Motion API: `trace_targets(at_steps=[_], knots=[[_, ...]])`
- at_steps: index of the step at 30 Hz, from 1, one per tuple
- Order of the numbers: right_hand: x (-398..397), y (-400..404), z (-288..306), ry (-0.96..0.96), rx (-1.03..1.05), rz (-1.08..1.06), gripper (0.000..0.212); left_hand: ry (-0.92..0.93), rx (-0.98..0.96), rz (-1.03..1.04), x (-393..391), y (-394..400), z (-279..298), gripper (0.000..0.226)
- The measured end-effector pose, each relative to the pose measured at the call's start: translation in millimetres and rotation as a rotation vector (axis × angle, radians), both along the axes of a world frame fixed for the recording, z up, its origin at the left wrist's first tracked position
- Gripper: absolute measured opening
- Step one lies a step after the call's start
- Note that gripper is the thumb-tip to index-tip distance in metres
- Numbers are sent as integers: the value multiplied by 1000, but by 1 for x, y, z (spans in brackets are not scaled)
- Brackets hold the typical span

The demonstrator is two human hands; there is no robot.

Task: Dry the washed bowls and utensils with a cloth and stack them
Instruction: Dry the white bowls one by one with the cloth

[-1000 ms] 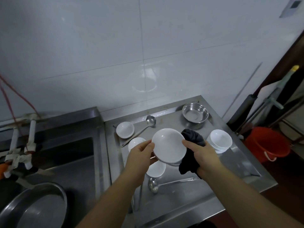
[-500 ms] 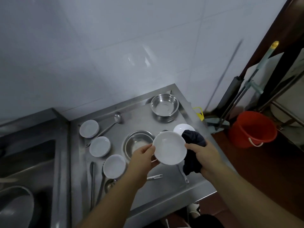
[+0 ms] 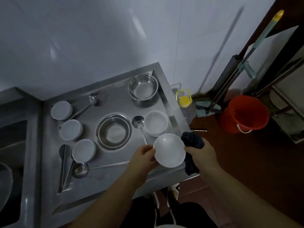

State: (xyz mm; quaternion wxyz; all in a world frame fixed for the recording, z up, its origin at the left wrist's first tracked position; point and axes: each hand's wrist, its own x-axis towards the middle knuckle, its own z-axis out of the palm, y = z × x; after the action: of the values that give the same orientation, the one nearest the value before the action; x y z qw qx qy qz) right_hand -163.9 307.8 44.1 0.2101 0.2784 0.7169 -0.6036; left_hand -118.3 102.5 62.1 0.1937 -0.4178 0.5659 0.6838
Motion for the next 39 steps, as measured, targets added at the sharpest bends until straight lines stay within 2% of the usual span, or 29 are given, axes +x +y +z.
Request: trace_targets(at_steps=[8, 15, 22, 33, 39], knots=[[-4, 13, -45, -61, 145, 78, 40, -123, -19, -1, -5, 21, -59, 17], [-21, -6, -75, -65, 237, 174, 30, -205, -170, 2, -19, 12, -98, 16], [-32, -23, -93, -57, 323, 244, 26, -229, -220, 15, -24, 1, -125, 15], [-32, -27, -107, -16, 335, 285, 22, -256, -393, -17, -23, 5, -139, 17], [-23, -16, -83, 44, 381, 335, 18, -201, -527, -245, -15, -5, -117, 16]])
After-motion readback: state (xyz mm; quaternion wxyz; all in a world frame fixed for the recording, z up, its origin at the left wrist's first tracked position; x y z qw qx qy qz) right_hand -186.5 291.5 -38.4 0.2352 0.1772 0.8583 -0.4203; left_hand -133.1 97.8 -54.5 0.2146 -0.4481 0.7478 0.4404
